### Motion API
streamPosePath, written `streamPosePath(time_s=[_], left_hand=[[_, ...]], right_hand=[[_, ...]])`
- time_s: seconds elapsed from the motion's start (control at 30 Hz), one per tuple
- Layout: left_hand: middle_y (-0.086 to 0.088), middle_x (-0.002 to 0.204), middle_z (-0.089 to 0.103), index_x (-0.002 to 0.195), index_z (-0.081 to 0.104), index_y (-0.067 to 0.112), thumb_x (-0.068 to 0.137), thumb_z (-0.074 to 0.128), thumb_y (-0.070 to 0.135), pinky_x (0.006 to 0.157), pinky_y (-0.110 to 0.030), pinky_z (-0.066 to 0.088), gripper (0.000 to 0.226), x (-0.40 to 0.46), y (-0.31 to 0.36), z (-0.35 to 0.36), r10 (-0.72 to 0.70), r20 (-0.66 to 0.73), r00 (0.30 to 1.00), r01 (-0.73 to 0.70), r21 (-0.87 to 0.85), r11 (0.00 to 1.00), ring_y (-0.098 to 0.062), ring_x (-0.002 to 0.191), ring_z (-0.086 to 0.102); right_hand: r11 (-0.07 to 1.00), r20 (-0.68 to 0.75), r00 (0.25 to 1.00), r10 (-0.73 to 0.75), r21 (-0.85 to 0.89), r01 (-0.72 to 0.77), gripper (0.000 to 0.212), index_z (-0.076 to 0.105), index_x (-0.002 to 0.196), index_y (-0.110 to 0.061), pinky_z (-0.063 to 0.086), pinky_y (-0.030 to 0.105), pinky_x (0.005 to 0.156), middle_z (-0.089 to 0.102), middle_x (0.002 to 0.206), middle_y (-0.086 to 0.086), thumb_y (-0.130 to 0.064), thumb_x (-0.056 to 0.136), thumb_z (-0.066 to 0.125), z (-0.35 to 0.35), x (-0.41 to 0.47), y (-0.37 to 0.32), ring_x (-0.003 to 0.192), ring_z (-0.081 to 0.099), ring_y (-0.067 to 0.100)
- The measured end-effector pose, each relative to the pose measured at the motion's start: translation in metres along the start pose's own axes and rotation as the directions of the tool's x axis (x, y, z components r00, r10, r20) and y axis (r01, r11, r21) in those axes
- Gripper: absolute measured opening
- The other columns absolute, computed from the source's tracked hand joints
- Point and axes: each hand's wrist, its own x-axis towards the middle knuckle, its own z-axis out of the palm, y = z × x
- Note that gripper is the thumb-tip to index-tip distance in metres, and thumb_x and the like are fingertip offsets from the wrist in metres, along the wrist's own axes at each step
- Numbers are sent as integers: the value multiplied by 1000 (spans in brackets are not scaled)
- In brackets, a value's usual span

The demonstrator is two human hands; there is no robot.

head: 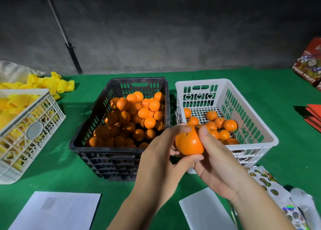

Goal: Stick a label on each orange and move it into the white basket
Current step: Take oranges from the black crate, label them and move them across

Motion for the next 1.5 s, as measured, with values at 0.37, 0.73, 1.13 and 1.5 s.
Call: streamPosePath(time_s=[0.37,0.73,1.13,1.5], left_hand=[[27,118,70,121,60,57,77,79,48,84,-7,49,49,8,-24,17,-175,9,985,171,-249,953,0,107,69],[21,126,69,130,59,44,84,82,38,88,-15,54,52,14,-46,28,-198,62,978,207,-296,932,-6,109,70],[17,110,68,123,67,32,103,61,38,73,-21,50,22,47,-118,-1,-276,127,953,220,337,915,-2,97,64],[-11,136,65,142,56,16,103,55,28,98,-44,53,40,149,-206,24,-462,354,813,155,633,758,-34,124,61]], right_hand=[[991,-214,976,-44,-132,15,48,79,113,-21,52,48,104,73,121,18,-59,87,65,-7,15,13,120,67,36],[998,-181,983,-9,-62,-2,51,77,118,-20,55,41,102,70,130,17,-59,85,71,-27,30,23,124,66,32],[-27,-373,888,-267,-919,-394,81,43,151,-22,43,46,103,56,144,10,-75,90,52,-149,109,3,133,48,37],[-341,-399,853,-337,-792,-506,71,25,156,-39,30,51,115,24,168,-2,-70,93,25,-162,123,30,146,29,31]])
